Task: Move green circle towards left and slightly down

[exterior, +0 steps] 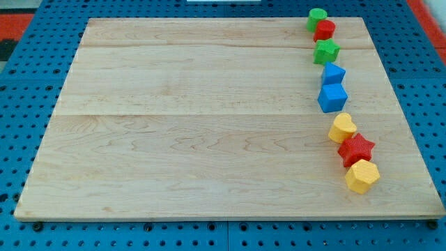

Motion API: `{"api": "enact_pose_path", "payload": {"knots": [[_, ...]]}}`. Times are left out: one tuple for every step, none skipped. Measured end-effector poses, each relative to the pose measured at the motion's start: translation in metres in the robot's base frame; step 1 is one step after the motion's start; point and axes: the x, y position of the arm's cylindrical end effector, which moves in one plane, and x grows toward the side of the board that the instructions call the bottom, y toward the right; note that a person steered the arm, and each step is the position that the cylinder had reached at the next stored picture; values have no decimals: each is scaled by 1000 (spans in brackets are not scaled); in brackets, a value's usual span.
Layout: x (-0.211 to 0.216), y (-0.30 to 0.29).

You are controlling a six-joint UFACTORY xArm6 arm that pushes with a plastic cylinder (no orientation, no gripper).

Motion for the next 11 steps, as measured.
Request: {"api": "enact_pose_path", "payload": {"knots": [[-96,1],[-249,-19],[-377,-55],[-410,-73],[-413,-78],[-413,-133],[-412,-253],[-402,-304],[-374,-328],[-281,-368],[-274,-362]]}}
